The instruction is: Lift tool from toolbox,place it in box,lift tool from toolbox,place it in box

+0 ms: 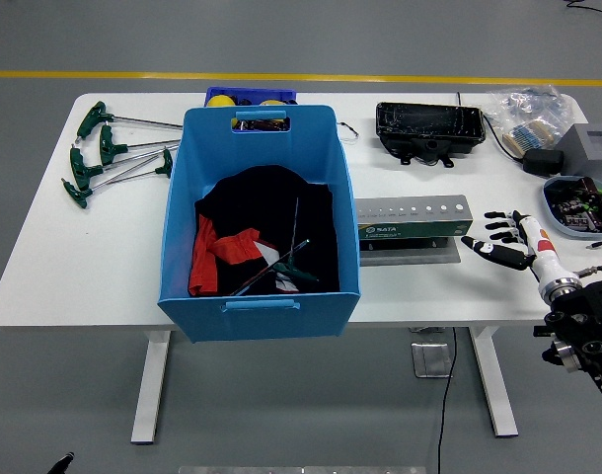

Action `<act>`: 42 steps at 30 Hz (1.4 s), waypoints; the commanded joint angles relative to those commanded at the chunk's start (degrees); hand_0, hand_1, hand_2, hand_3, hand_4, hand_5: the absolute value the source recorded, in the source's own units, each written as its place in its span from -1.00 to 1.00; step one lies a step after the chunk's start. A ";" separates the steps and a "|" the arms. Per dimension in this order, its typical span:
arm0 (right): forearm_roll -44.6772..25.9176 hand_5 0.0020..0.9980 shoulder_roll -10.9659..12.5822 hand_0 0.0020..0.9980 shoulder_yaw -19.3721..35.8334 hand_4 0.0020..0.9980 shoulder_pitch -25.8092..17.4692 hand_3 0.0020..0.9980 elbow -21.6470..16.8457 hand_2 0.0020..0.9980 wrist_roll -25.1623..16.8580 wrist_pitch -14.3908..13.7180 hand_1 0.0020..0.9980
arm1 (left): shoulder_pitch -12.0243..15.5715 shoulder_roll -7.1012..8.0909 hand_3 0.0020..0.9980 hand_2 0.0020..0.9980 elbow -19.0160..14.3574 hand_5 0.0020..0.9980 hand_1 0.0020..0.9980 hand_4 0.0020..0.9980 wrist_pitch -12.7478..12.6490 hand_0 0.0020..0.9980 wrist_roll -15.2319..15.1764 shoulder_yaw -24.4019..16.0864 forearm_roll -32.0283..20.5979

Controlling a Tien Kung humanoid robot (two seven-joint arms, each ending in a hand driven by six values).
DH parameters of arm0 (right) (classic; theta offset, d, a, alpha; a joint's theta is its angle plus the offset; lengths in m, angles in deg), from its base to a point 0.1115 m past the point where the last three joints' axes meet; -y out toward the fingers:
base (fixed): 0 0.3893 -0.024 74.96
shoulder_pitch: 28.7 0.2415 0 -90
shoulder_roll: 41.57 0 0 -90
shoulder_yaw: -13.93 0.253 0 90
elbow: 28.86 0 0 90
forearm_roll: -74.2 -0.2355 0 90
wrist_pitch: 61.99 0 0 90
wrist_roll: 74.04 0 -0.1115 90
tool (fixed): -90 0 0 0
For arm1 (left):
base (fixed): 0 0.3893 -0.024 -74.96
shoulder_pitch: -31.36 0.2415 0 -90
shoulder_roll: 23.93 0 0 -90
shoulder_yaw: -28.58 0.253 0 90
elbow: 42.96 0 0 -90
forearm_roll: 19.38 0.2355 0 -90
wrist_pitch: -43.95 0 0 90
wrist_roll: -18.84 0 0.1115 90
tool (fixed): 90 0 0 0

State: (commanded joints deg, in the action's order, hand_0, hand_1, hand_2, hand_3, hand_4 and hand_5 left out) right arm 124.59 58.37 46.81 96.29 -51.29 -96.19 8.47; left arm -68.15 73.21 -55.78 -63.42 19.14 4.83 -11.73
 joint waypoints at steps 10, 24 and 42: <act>-1.85 -0.25 0.23 0.34 -0.92 1.00 0.53 0.08 1.23 0.12 0.38 -1.39 0.07 | -0.49 -0.01 0.47 0.63 -0.07 0.26 0.69 0.49 0.00 0.56 -0.05 0.18 0.01; -2.84 -0.28 -1.86 0.33 -3.68 0.98 2.08 0.07 2.15 0.10 0.46 -1.15 0.07 | -1.03 0.13 0.47 0.63 -0.26 0.26 0.69 0.49 0.03 0.56 -0.04 0.39 0.40; -3.89 -0.30 -2.80 0.31 -5.70 0.96 2.77 0.10 2.67 0.11 0.74 -1.67 0.08 | -2.02 0.18 0.47 0.63 -0.72 0.26 0.70 0.49 -0.09 0.57 -0.02 0.74 1.25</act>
